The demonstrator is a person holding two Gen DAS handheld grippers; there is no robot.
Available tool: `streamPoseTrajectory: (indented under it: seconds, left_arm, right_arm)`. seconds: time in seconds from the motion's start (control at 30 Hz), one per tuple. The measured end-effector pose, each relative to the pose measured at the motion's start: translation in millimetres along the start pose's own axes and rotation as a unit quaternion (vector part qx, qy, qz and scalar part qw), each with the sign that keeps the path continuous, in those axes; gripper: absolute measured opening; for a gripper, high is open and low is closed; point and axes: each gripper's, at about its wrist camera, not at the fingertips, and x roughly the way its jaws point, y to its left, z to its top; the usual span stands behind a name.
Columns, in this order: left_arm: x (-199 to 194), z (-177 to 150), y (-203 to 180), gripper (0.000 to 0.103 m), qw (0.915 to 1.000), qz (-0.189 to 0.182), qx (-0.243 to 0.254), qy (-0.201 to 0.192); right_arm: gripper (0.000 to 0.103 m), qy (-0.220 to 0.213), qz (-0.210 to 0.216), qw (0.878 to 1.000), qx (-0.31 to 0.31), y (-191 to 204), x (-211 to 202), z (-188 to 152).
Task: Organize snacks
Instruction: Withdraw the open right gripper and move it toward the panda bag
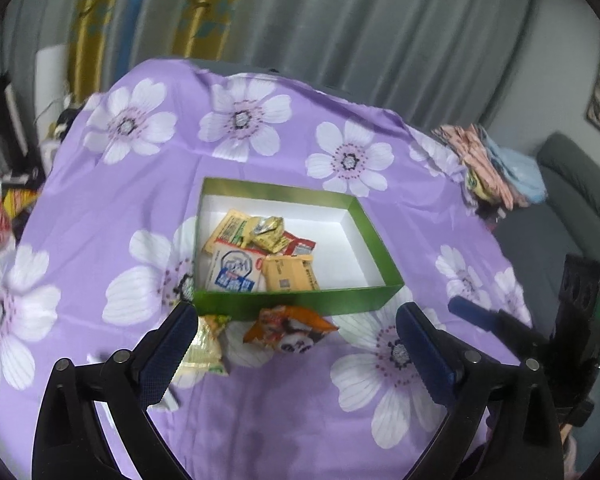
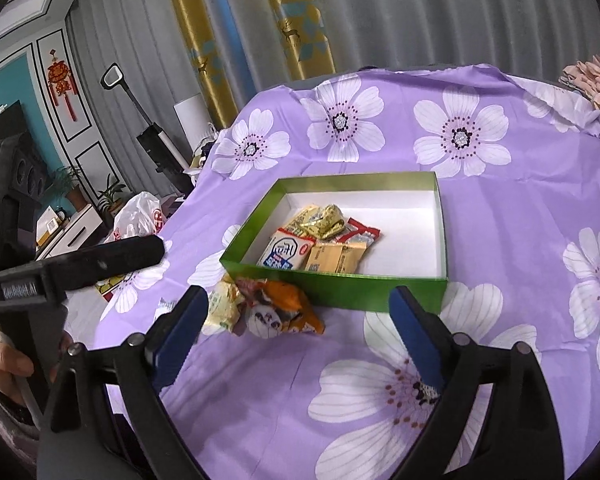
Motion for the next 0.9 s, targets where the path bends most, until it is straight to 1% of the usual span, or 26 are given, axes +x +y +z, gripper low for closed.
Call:
streamPoseTrajectory:
  seconds: [0.13,0.27,0.5,0.67,0.9]
  left_arm:
    - [-7,-12,25,0.099,0.9989,0.017,-0.043,-0.004]
    - [-3,-24,35,0.099,0.9979,0.01,-0.063,0.012]
    - [6,-44,24,0.099,0.9983,-0.016,-0.046,0.032]
    - [19,-49,22,0.099,0.9976,-0.035,-0.035,0.049]
    - [37,-52,26,0.099,0.9954,-0.071,-0.041,0.05]
  right_arm:
    - [0.092,0.013,-0.009,1.0,-0.013,2,1,-11]
    - [0.092,0.03,-0.005,0.999,-0.017,3,8,-21]
    - [0.092,0.057,0.006,0.998,-0.015,8,33,-31]
    - [0.092,0.066,0.012,0.998,-0.018,12,47,-36]
    - [0.092,0.078,0.005,0.997,-0.008,4,64,-44]
